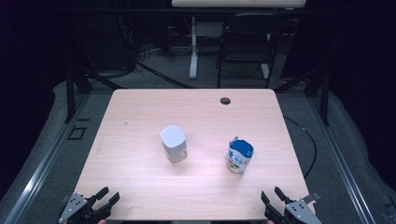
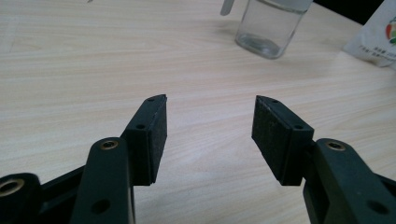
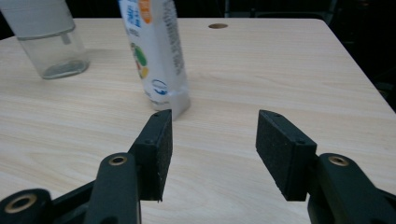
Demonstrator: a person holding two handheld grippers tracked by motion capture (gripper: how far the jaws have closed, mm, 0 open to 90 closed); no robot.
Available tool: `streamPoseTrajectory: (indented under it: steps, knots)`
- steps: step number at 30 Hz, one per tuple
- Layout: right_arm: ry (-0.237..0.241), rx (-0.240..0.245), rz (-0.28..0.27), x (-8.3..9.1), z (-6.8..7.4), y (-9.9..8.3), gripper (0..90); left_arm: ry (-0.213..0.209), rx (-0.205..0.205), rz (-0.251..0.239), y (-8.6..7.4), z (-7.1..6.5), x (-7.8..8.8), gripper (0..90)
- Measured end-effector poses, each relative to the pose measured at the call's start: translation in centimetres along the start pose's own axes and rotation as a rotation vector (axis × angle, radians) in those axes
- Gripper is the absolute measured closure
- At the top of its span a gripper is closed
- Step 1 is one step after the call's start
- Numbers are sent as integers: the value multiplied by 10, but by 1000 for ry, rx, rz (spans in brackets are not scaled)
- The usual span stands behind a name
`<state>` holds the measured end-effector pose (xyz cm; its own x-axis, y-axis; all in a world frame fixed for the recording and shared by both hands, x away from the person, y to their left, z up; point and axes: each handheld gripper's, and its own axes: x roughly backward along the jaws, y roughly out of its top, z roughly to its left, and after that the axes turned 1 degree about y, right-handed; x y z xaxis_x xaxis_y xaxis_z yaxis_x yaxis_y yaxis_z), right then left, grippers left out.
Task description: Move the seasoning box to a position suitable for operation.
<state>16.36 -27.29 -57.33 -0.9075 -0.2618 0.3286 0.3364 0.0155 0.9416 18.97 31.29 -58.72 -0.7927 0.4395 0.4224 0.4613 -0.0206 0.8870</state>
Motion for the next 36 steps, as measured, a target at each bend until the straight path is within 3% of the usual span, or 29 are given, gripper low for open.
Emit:
streamPoseTrajectory:
  steps: [2, 10, 14, 19, 25, 31, 36]
  knots:
    - [-29, 11, -3, 1, -3, -1, 462, 3, -1, 0, 0, 0, 0, 466]
    - [-26, 43, 45, -5, 0, -4, 491, 15, 3, 8, 2, 3, -2, 455]
    - [-29, 30, 64, -7, -2, -1, 485, 0, -6, 19, 7, 4, -4, 461]
    - [-23, 38, 93, -11, -3, 8, 486, -18, -37, 29, 27, 4, -12, 491]
    - [-17, 45, 83, -16, -1, 20, 487, -43, -87, 58, 58, 1, -32, 523]
    - [24, 70, 98, -18, 5, 21, 495, -68, -137, 81, 82, -6, -57, 520]
    - [11, 60, 102, -18, 5, 18, 531, -104, -145, 91, 96, -11, -75, 549]
